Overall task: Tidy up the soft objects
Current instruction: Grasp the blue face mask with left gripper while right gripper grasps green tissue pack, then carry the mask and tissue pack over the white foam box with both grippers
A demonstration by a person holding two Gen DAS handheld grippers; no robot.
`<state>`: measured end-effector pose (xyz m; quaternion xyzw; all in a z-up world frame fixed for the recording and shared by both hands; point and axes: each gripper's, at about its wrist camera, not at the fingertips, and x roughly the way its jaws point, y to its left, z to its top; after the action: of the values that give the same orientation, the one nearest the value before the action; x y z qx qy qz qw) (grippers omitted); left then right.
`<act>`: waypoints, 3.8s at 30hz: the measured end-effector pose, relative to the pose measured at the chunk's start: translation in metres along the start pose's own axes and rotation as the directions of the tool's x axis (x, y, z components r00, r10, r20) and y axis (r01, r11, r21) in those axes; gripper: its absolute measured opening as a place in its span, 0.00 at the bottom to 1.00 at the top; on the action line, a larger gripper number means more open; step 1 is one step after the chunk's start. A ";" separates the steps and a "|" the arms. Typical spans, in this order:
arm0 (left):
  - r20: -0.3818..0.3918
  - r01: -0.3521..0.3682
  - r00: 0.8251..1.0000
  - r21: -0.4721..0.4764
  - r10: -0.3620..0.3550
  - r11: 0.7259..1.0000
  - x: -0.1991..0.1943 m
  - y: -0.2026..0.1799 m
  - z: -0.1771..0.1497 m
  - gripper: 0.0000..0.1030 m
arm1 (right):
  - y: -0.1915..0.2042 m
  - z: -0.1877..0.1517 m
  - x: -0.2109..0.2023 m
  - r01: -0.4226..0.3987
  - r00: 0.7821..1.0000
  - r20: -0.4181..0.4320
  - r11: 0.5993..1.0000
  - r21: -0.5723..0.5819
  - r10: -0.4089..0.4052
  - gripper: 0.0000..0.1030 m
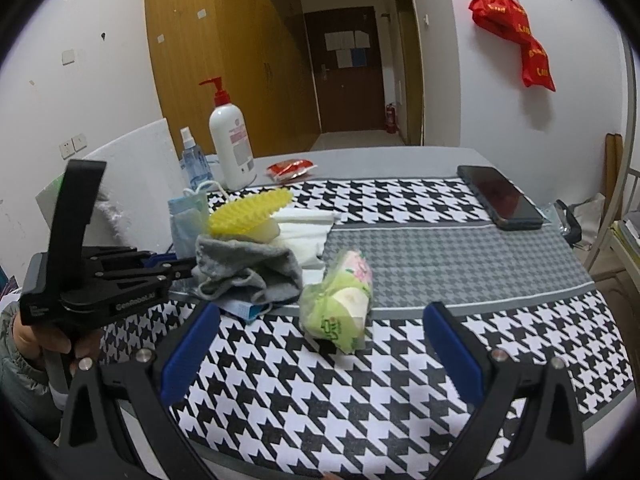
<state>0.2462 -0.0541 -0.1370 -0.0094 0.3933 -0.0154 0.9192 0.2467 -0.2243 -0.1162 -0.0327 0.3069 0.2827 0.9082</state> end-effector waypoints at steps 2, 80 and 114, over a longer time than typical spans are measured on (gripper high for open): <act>0.011 0.015 1.000 -0.002 -0.015 1.000 -0.004 0.000 -0.001 0.12 | 0.001 0.001 0.004 0.006 1.000 -0.012 1.000 -0.009 -0.006 1.00; 0.400 0.017 0.915 0.075 -0.046 0.997 -0.144 -0.006 0.042 0.03 | 0.017 0.024 -0.072 0.026 0.992 0.121 0.996 0.086 -0.036 0.32; 0.561 -0.164 0.807 -0.087 0.184 0.983 -0.231 0.094 0.038 0.03 | 0.143 0.088 -0.075 -0.164 0.944 0.259 0.972 -0.167 0.204 0.32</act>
<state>0.1164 0.0482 0.0538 0.0069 0.1020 0.0790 0.9916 0.1691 -0.1208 0.0141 -0.0295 0.1586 0.3896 0.9067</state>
